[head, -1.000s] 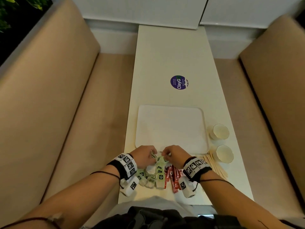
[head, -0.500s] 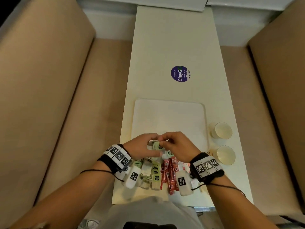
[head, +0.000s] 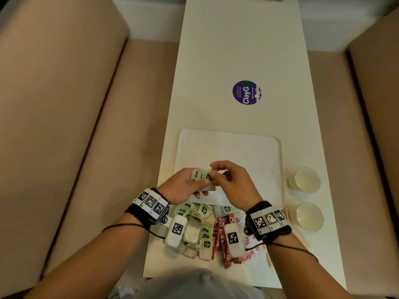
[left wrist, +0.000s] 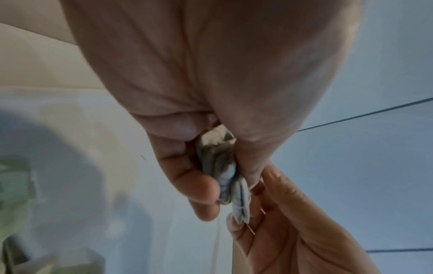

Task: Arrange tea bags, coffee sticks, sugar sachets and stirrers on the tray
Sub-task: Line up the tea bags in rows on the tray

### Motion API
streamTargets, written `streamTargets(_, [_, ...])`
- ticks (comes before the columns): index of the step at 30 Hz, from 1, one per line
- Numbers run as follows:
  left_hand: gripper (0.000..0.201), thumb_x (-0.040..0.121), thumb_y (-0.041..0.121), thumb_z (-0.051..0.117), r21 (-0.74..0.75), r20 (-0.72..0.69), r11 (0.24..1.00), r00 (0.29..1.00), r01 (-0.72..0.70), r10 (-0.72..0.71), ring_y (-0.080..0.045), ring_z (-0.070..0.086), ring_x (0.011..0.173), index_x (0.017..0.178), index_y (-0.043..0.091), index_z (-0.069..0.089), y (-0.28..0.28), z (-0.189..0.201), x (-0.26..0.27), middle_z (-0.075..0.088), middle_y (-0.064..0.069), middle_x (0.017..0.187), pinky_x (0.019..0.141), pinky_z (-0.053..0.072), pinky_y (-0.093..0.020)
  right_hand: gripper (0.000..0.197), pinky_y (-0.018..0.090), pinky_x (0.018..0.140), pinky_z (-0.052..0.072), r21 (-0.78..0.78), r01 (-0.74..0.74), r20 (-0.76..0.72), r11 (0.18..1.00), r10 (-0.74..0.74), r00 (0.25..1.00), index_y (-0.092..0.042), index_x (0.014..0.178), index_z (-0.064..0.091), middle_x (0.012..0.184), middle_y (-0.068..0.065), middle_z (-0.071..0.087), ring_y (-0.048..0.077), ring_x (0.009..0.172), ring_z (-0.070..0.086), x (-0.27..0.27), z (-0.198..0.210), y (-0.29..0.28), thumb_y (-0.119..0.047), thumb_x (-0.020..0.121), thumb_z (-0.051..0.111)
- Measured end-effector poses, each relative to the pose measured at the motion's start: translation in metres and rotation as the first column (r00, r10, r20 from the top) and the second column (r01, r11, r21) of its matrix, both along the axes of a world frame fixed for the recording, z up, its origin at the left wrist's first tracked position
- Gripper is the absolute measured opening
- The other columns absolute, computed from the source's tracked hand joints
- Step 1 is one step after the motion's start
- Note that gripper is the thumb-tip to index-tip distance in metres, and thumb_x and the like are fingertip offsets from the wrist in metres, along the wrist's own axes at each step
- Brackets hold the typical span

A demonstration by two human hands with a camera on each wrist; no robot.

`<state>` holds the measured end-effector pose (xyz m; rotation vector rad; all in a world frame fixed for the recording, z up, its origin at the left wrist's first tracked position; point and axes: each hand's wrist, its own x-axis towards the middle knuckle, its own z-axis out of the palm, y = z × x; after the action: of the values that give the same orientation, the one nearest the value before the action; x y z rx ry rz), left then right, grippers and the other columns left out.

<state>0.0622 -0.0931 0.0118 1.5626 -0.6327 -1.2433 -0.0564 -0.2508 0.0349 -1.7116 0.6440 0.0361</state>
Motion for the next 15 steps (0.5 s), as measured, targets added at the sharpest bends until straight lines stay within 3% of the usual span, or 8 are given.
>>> streamTargets(3, [0.016,0.102,0.018,0.059,0.028,0.01,0.989,0.99,-0.142,0.142,-0.02,0.066,0.075,0.111,0.007,0.066,-0.002,-0.01,0.006,0.072,0.0,0.087,0.057,0.049,-0.031,0.014,0.022,0.069,0.052,0.0,0.008,-0.013,1.0,-0.008,1.0,-0.026,0.11,0.07,0.092,-0.003,0.074,0.021,0.077,0.068,0.006,-0.009,-0.003,-0.031,0.098,0.067])
streamTargets(6, [0.015,0.099,0.02,0.063,0.036,0.012,0.97,0.97,-0.242,0.241,-0.019,0.062,0.07,0.108,0.009,0.068,-0.005,-0.017,0.014,0.071,-0.001,0.081,0.052,0.046,-0.029,0.016,0.024,0.071,0.053,0.0,-0.028,-0.045,1.0,0.028,0.999,-0.024,0.103,0.074,0.089,-0.004,0.075,0.013,0.073,0.068,0.01,-0.02,-0.003,-0.036,0.099,0.063])
streamTargets(10, [0.013,0.097,0.023,0.066,0.049,0.01,0.954,0.956,-0.295,0.295,-0.02,0.062,0.07,0.099,0.01,0.07,-0.006,-0.026,0.023,0.07,-0.003,0.077,0.053,0.046,-0.028,0.022,0.023,0.07,0.053,0.017,-0.058,-0.064,0.998,0.059,0.996,-0.026,0.092,0.074,0.08,-0.001,0.072,0.01,0.07,0.066,0.014,-0.033,0.002,-0.044,0.098,0.062])
streamTargets(15, [0.019,0.096,0.026,0.066,0.07,0.001,0.941,0.944,-0.33,0.331,-0.017,0.062,0.069,0.099,0.008,0.07,-0.006,-0.037,0.029,0.071,-0.001,0.075,0.054,0.048,-0.028,0.022,0.018,0.066,0.05,0.062,-0.034,-0.049,0.998,0.037,0.998,-0.023,0.085,0.075,0.069,-0.01,0.067,0.006,0.066,0.062,0.023,-0.044,0.006,-0.04,0.097,0.066])
